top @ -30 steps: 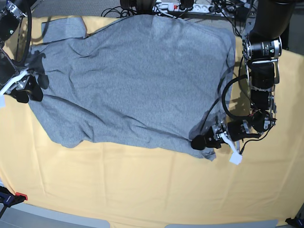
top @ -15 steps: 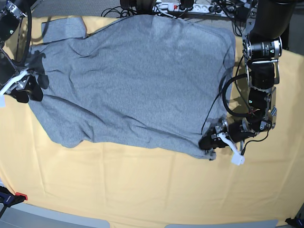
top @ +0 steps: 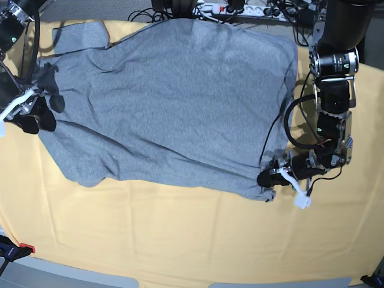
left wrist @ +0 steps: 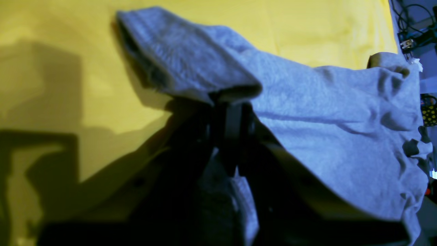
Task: Layout the t-shirt on the table in an organized manner, then fold the t-shirt properly
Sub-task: 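Grasp the hem corner with the left gripper while the right holds its corner, then lift both held corners and pull them apart to stretch the shirt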
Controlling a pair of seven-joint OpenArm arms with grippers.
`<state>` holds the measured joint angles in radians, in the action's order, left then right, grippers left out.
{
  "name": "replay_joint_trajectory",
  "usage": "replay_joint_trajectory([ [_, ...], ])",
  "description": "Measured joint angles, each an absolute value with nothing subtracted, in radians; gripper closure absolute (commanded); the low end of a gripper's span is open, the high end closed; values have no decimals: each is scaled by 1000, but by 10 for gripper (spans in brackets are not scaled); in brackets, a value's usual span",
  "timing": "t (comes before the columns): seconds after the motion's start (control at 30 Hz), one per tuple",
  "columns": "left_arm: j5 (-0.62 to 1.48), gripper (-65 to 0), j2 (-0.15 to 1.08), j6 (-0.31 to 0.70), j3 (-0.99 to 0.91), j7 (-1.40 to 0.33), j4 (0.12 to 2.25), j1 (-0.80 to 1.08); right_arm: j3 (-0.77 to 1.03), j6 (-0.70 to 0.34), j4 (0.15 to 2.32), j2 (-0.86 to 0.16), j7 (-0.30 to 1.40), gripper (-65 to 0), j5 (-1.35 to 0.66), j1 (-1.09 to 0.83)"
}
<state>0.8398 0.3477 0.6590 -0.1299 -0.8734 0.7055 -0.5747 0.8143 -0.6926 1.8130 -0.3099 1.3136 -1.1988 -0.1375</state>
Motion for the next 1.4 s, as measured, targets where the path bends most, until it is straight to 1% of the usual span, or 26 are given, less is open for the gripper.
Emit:
replay_joint_trajectory([
  [0.1,869,0,373,658,-130,-962,706,-584,814,-693,1813,-310,1314,-392,-1174,-105],
  [0.17,945,0,389,658,-130,-1065,706,-585,814,-693,1813,-310,1314,-392,-1148,-78],
  [0.23,1080,0,403,689,-130,-1228,704,-582,814,-693,1813,-310,1314,-392,-1146,-64],
  [0.27,1172,0,408,688,-130,-1309,703,-580,811,-693,1813,-310,1314,-392,-1145,-60],
  [0.33,1333,0,419,691,-130,-1420,702,-577,787,-693,1813,-310,1314,-392,-1144,-61],
  [0.4,1467,0,432,692,-129,-1405,702,-577,741,-693,1813,-311,1314,-392,-1126,-64],
  [0.53,1459,0,455,685,-129,-1396,705,-584,639,-693,1813,-310,1209,-392,-928,-64],
  [0.63,1459,0,460,682,-118,-1406,705,-566,601,-693,1813,-310,1114,-392,-807,-64],
  [0.73,1459,0,451,663,-96,-1404,706,-551,596,-693,1813,-310,1063,-392,-757,-63],
  [0.8,1459,0,451,664,-70,-1396,706,-537,597,-693,1813,-310,1066,-392,-684,-39],
  [0.9,1474,0,457,667,-42,-1392,707,-529,597,-627,1813,-312,1061,-392,-647,9],
  [0.97,1469,0,458,667,-38,-1389,722,-523,597,-625,1813,-313,1053,-392,-647,25],
  [1.07,1469,0,465,679,-37,-1388,776,-489,597,-625,1802,-313,1051,-392,-645,29],
  [1.17,1464,0,479,682,-33,-1392,864,-437,598,-624,1736,-313,1028,-392,-636,42],
  [1.27,1455,0,489,691,-33,-1405,1002,-363,597,-625,1634,-313,1025,-392,-632,70],
  [1.4,1459,0,487,693,-31,-1409,1203,-283,597,-656,1490,-313,1008,-392,-627,115],
])
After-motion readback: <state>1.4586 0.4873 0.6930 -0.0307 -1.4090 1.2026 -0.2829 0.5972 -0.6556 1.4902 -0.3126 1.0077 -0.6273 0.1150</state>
